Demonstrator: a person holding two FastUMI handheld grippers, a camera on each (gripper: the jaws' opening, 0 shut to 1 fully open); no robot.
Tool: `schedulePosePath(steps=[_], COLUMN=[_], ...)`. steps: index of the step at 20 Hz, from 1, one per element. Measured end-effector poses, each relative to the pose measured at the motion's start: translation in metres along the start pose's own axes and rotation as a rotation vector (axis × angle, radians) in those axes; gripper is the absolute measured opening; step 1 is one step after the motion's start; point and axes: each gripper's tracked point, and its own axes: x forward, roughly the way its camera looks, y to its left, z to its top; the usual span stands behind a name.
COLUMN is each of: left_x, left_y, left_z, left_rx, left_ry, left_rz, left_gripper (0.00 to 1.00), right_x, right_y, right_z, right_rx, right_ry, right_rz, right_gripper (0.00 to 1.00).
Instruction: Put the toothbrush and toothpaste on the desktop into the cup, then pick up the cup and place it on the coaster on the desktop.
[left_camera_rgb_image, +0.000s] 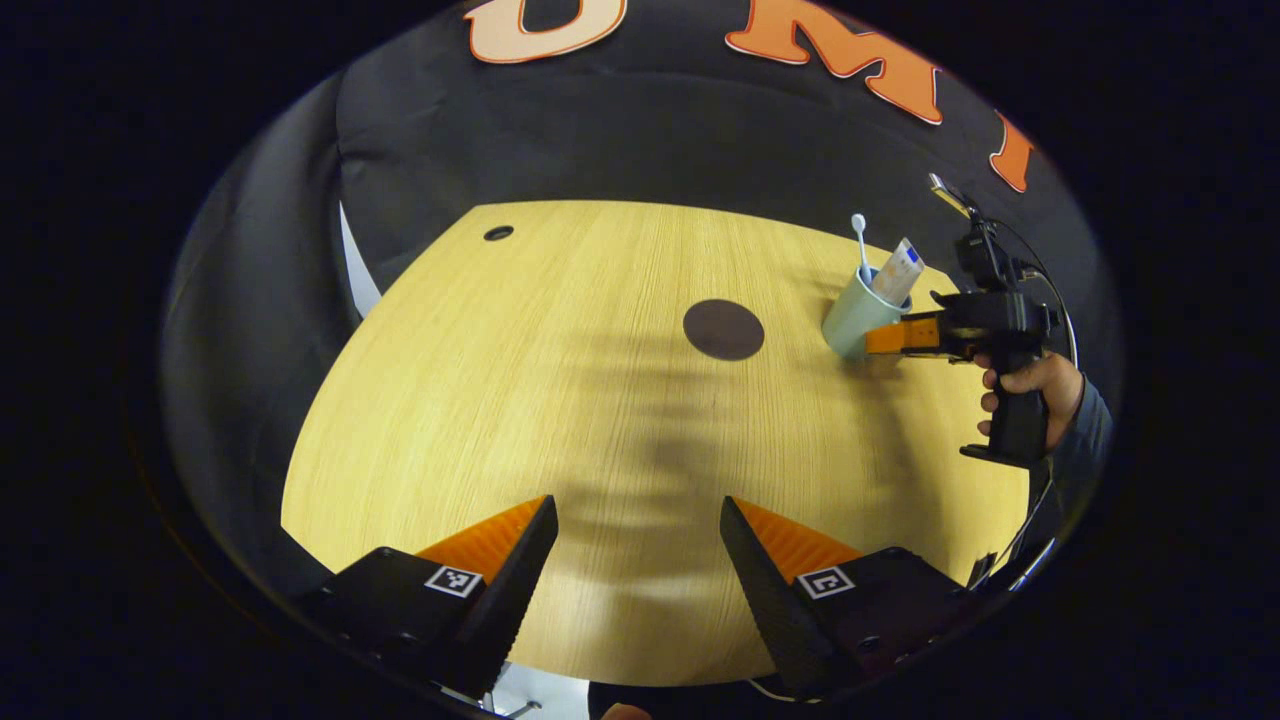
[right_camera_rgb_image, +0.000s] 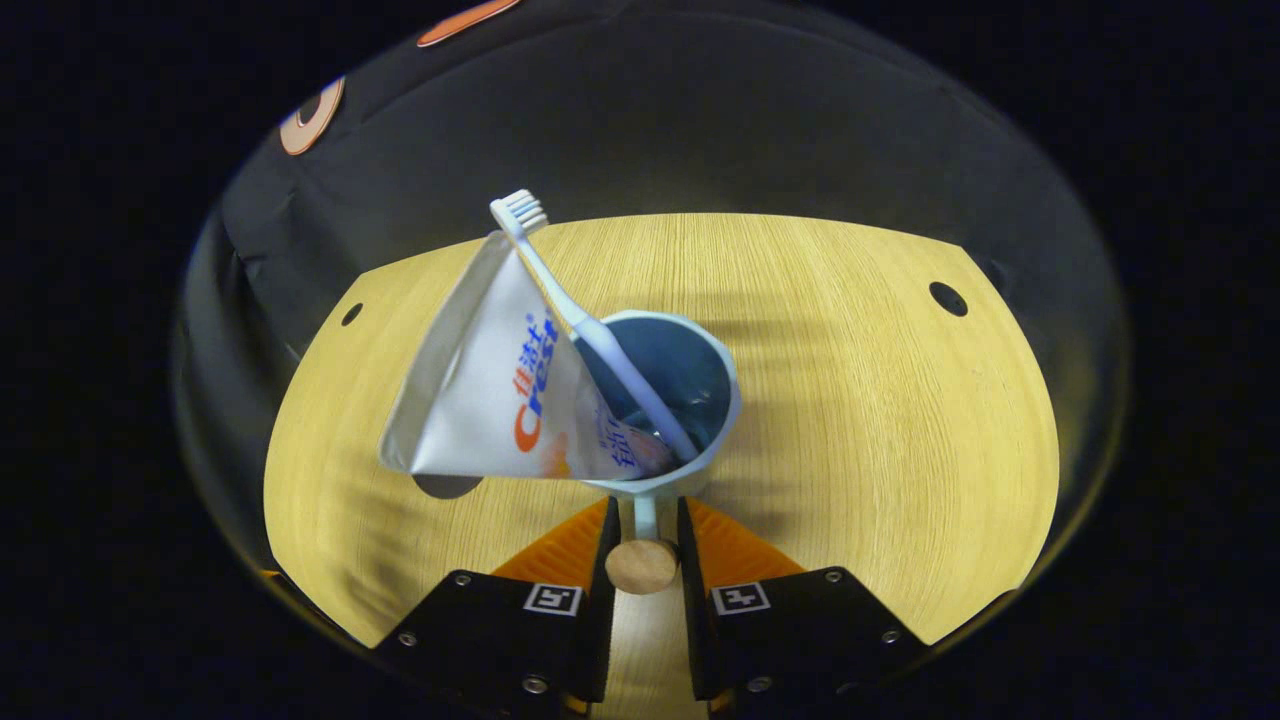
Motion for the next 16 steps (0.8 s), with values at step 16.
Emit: schedulePosePath(steps=[16], left_x=[-0.002], left_y=[0.006], left_z=[-0.015], left_rx=[-0.026], left_ry=[0.083], left_rz=[-0.059], left_gripper=[0.98], right_x=[0.002], right_y=[0.006], right_z=[0.01], right_rx=[-0.127], right_ry=[-0.084], right_rz=[0.074], right_gripper=[0.15])
